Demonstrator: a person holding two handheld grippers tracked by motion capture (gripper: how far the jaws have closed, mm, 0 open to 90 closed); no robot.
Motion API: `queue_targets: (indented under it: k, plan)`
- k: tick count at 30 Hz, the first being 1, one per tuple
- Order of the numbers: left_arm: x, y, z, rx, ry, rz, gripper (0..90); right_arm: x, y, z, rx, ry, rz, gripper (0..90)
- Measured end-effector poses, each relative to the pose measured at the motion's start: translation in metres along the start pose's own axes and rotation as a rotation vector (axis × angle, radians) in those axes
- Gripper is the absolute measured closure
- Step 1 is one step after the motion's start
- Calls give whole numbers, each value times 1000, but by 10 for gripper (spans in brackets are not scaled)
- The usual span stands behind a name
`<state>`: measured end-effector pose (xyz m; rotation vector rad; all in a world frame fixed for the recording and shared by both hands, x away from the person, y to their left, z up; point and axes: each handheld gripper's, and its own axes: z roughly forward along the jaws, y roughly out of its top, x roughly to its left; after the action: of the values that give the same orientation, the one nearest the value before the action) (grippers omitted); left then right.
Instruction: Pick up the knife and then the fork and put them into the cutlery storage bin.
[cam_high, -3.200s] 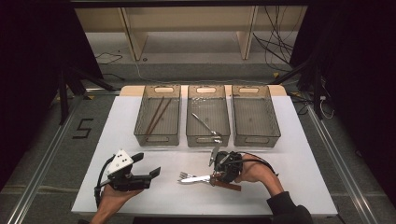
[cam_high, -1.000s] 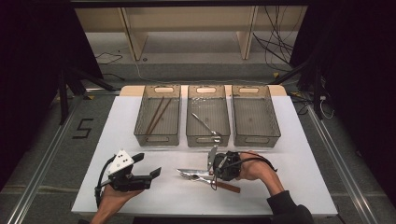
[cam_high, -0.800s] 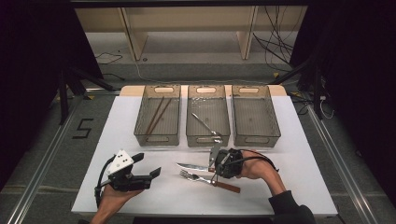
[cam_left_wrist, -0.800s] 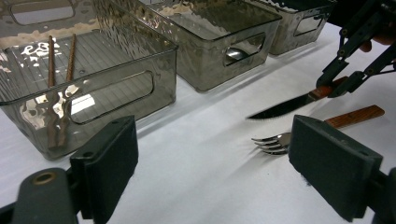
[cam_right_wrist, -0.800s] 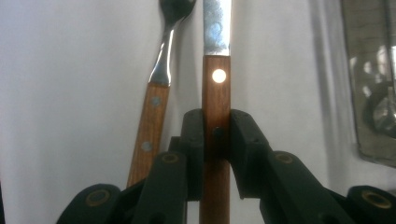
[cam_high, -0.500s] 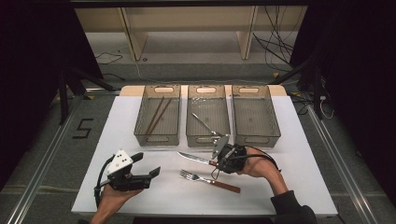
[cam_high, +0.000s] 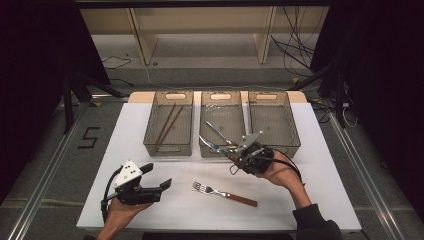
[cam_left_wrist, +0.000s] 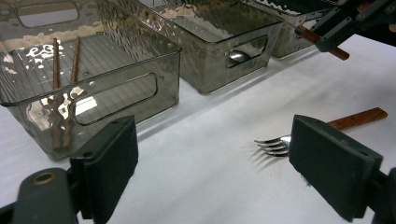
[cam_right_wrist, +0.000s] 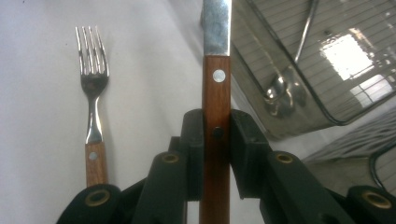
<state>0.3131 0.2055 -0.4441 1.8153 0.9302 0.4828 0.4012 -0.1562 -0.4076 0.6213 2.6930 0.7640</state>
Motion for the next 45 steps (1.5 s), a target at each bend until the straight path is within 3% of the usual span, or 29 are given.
queue_targets:
  k: [9,19,45]
  plan:
    - [0,0,-1,-4,0,0,154,-9,-4,-11,-71,-25,81,769]
    - [1,0,-1,-10,-5,-7,154,-28,-14,-29,-159,-116,193,769]
    - [0,0,-1,-13,-3,-8,154,-65,-40,-47,-219,-246,376,769]
